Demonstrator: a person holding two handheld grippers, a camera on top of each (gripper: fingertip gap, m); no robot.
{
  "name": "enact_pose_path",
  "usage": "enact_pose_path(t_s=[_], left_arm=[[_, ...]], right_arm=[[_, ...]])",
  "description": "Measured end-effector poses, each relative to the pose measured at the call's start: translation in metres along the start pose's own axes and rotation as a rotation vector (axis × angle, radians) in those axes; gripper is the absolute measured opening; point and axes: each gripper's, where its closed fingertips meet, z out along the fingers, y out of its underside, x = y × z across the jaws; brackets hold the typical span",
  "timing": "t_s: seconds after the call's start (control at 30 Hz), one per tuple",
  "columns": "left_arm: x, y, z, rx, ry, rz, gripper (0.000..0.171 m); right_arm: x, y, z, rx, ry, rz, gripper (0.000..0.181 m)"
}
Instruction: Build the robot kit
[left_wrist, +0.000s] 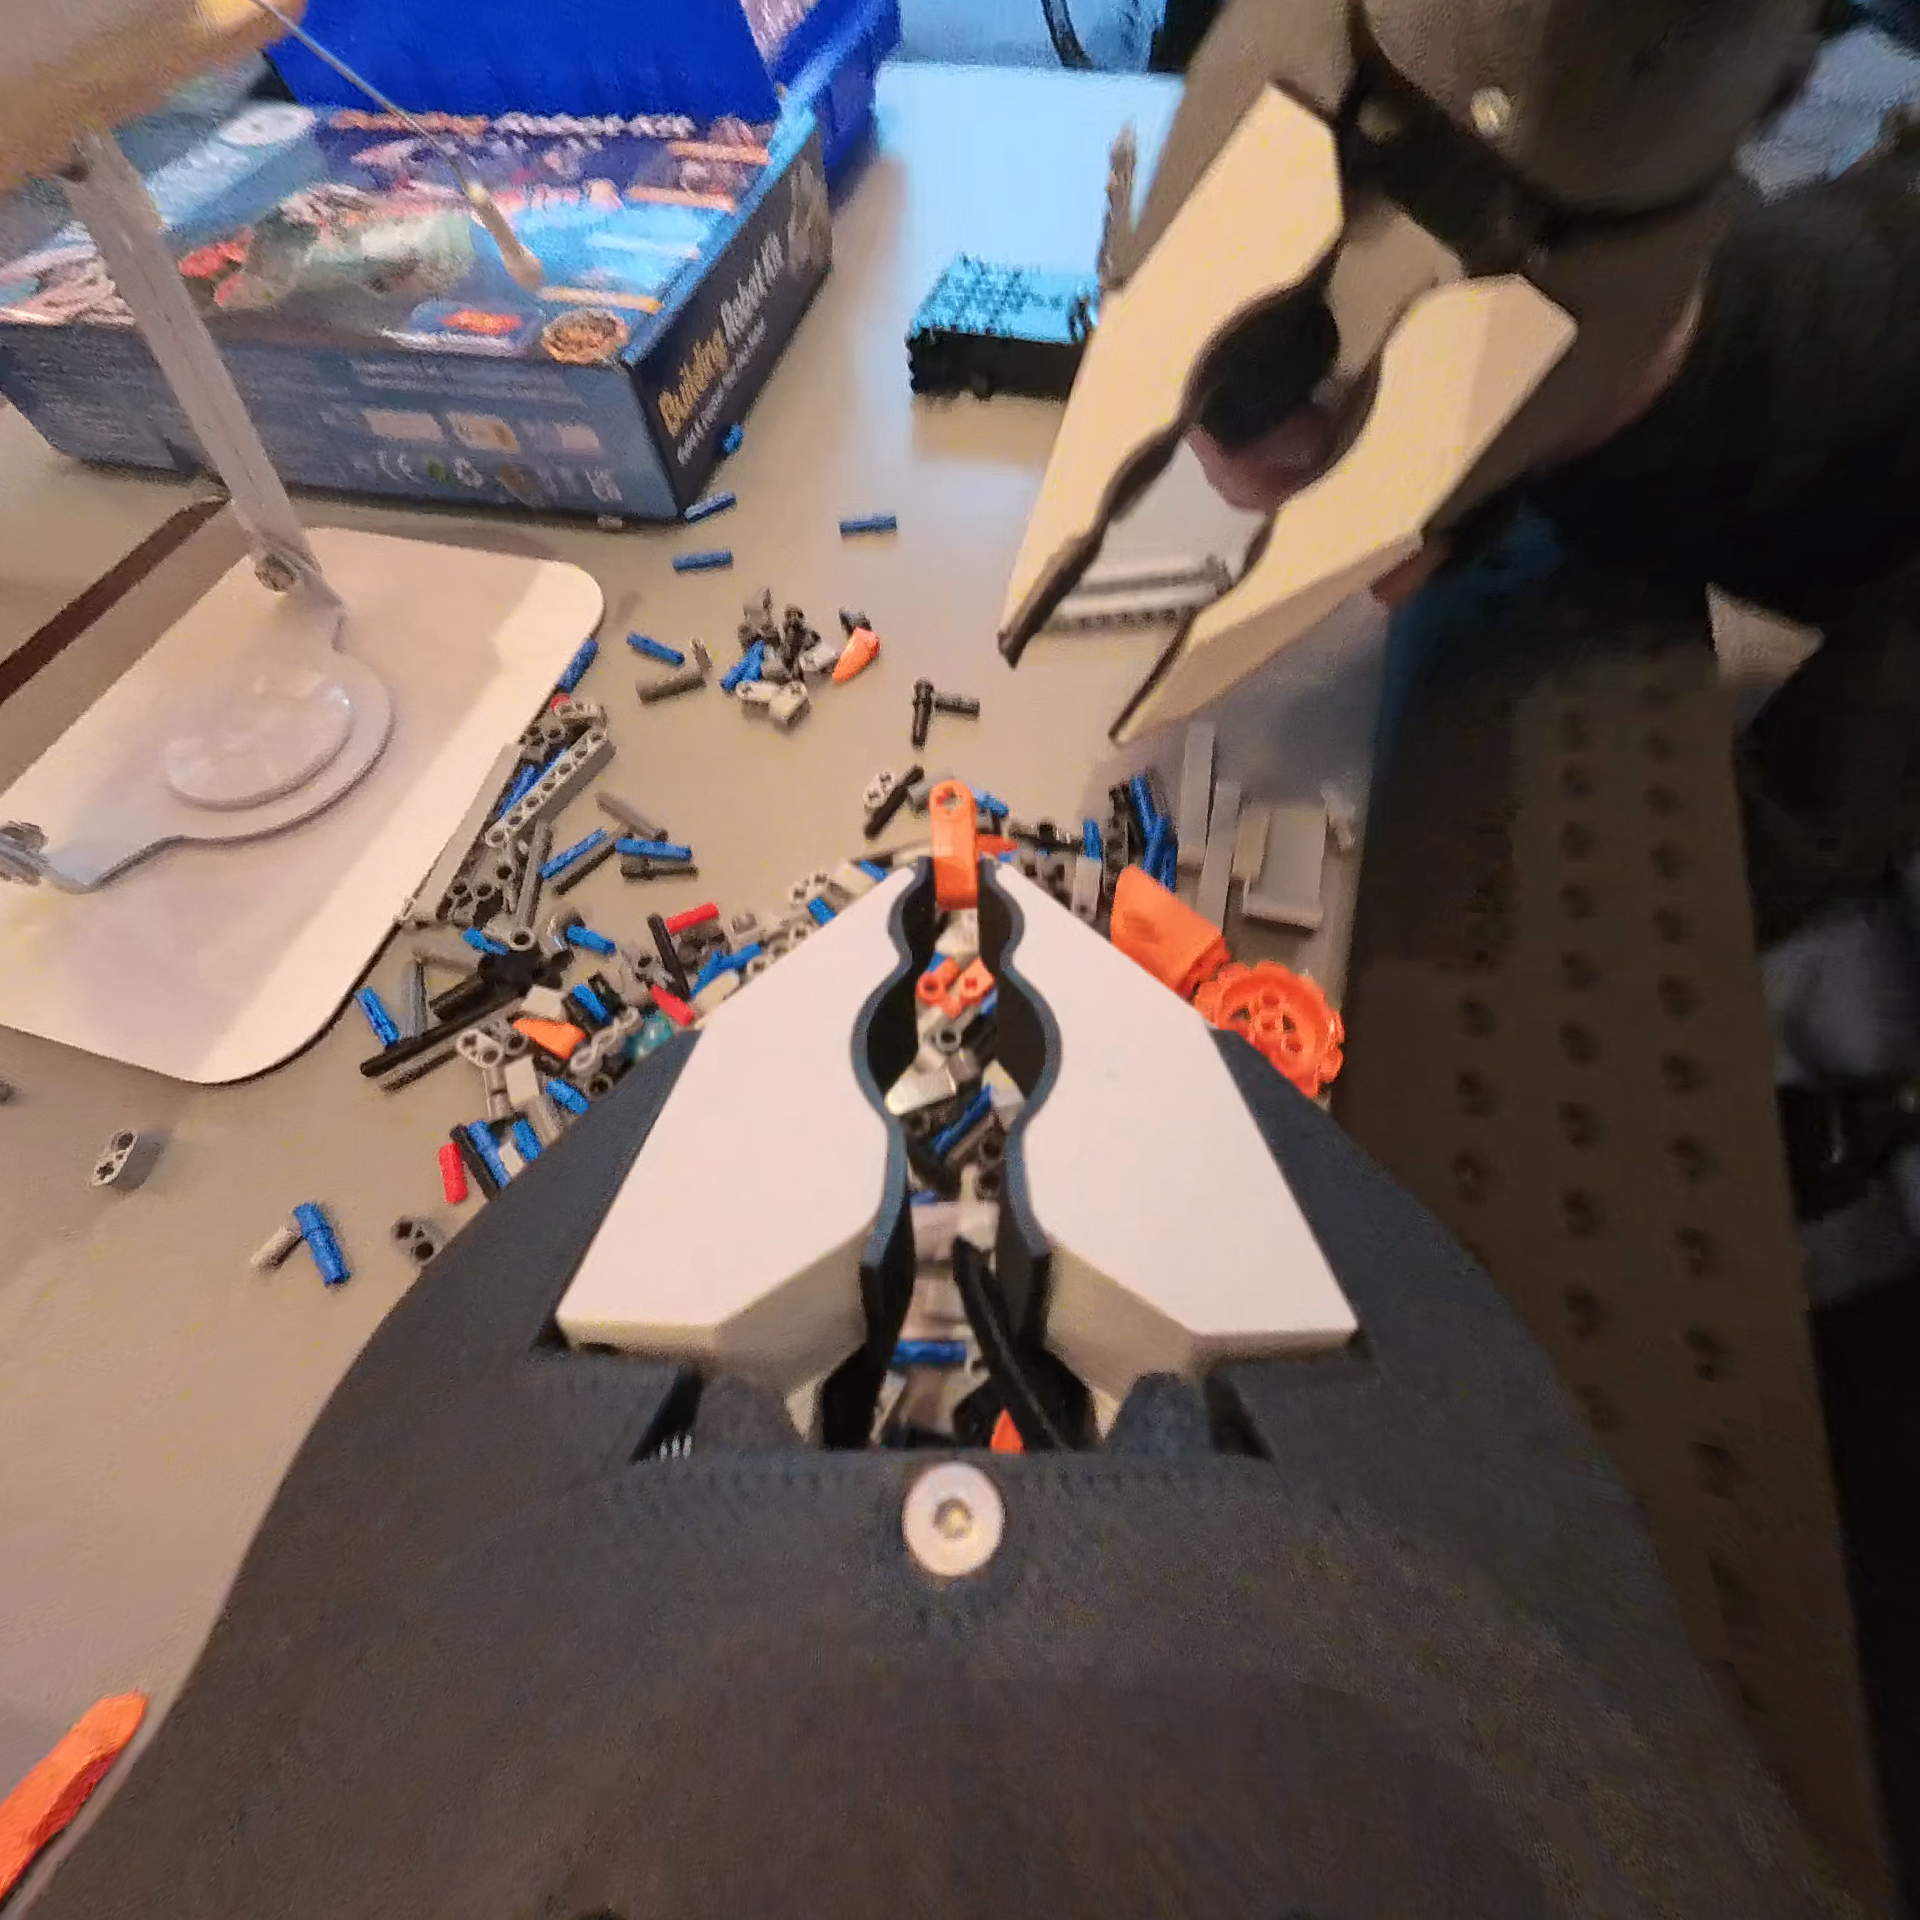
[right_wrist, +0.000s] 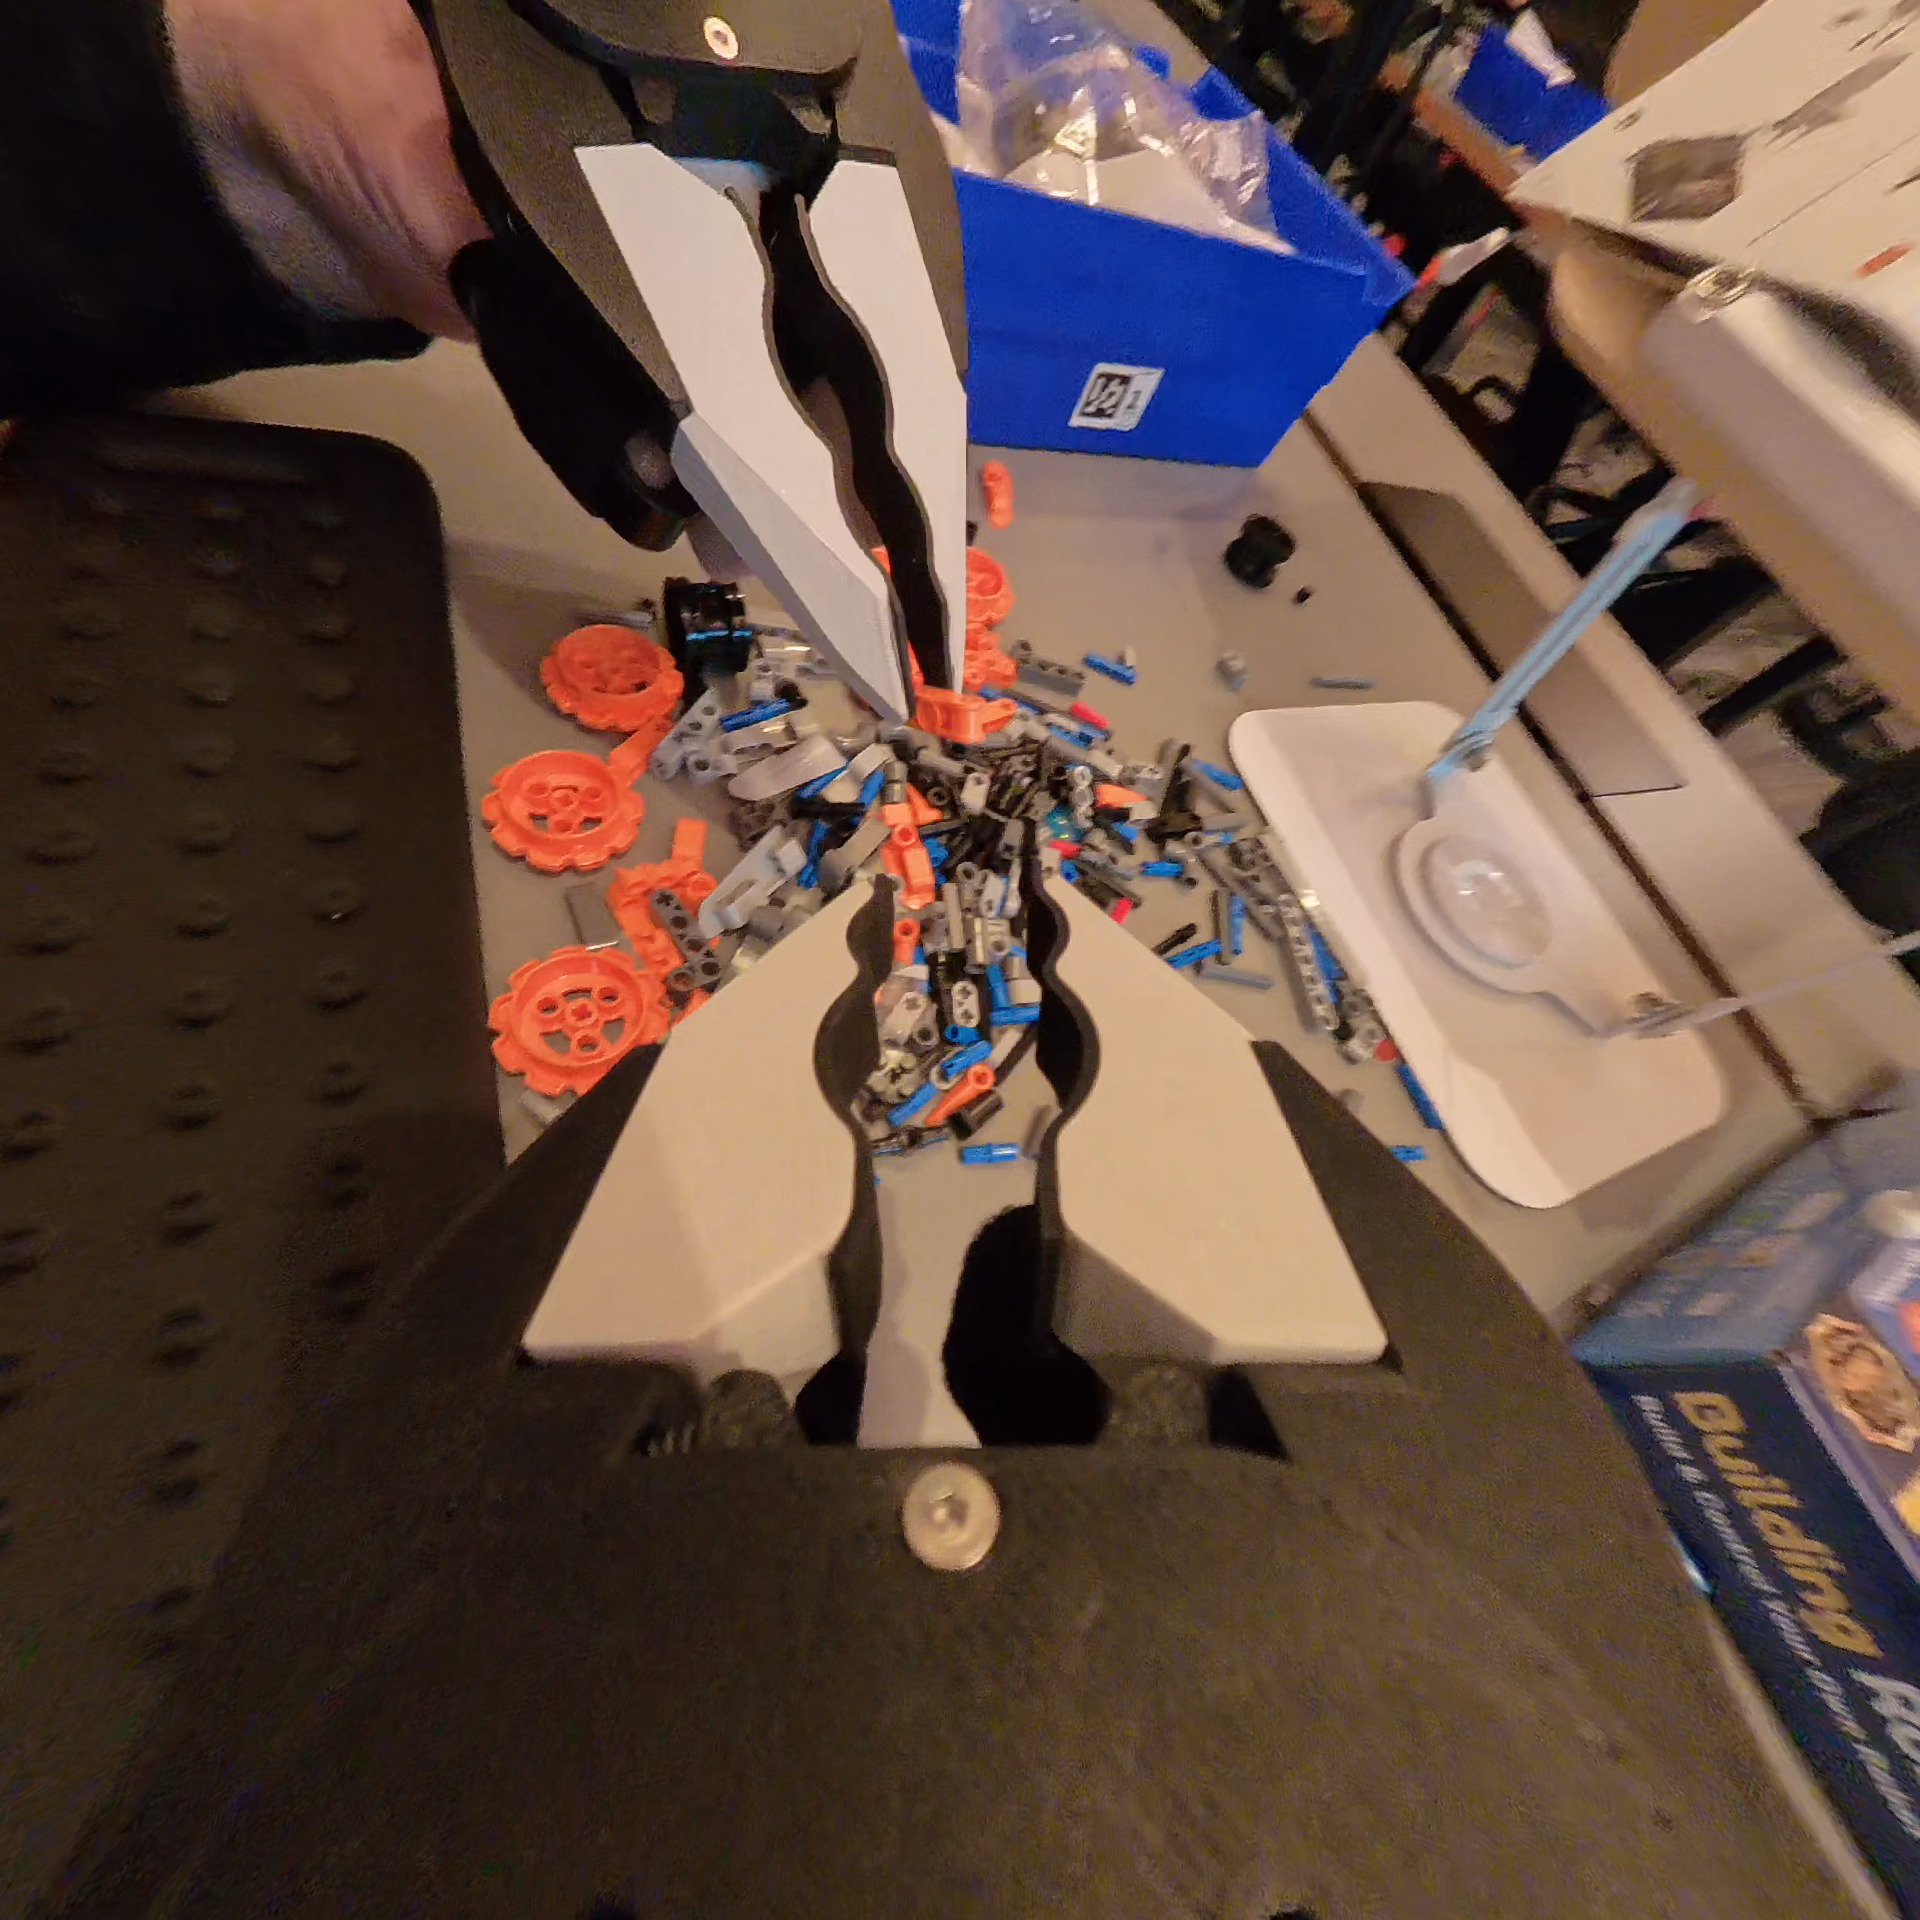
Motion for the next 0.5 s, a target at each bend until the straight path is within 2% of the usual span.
enact_pose_path(t_s=[0.13,0.23,0.5], left_arm=[[0.009,-0.033,0.002,0.157,0.089,-0.165,0.006],[0.014,-0.044,0.004,0.226,0.174,-0.275,0.006],[0.021,-0.050,0.016,0.249,0.232,-0.395,0.006]], right_arm=[[0.007,-0.010,-0.003,0.008,0.112,-0.094,0.032],[0.008,-0.016,-0.003,0.002,0.166,-0.169,0.036],[0.013,-0.024,-0.002,-0.035,0.303,-0.308,0.034]])
